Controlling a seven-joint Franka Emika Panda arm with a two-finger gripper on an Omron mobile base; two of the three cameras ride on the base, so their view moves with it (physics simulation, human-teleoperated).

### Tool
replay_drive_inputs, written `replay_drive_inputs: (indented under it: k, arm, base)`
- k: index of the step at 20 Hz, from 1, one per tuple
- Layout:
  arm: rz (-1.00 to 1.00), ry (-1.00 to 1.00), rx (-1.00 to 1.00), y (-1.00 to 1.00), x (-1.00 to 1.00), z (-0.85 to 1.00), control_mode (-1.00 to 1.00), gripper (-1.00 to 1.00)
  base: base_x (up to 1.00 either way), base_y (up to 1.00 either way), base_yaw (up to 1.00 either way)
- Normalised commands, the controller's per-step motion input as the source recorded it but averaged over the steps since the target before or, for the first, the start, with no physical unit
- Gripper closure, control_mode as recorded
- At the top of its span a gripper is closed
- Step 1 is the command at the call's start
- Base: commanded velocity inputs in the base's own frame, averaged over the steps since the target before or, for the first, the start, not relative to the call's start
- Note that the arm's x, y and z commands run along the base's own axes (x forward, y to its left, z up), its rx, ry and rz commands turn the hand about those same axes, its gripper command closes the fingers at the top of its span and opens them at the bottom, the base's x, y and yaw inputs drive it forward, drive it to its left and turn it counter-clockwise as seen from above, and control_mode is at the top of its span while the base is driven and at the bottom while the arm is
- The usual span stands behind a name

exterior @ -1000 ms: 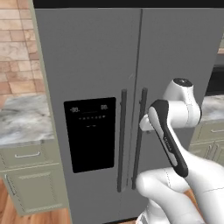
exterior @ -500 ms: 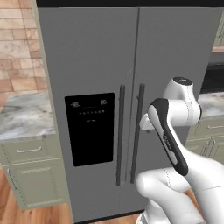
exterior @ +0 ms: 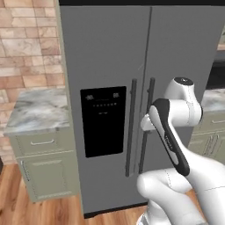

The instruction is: Retrieve the orange and peach from the fridge and place them into the bowl on the dining table.

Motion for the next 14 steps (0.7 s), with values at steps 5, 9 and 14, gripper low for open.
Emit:
replay_drive_inputs:
  k: [5, 9, 14]
  arm:
    - [0.00, 0.00, 0.00, 0.00, 0.00, 0.00, 1.00, -1.00]
    - [0.00, 0.00, 0.00, 0.00, 0.00, 0.00, 1.00, -1.00]
    - [0.00, 0.00, 0.00, 0.00, 0.00, 0.00, 1.00, -1.00]
  base:
    - [-0.51, 0.23, 0.00]
    - [-0.58, 0.00, 0.00]
    - [-0.47, 0.00, 0.00]
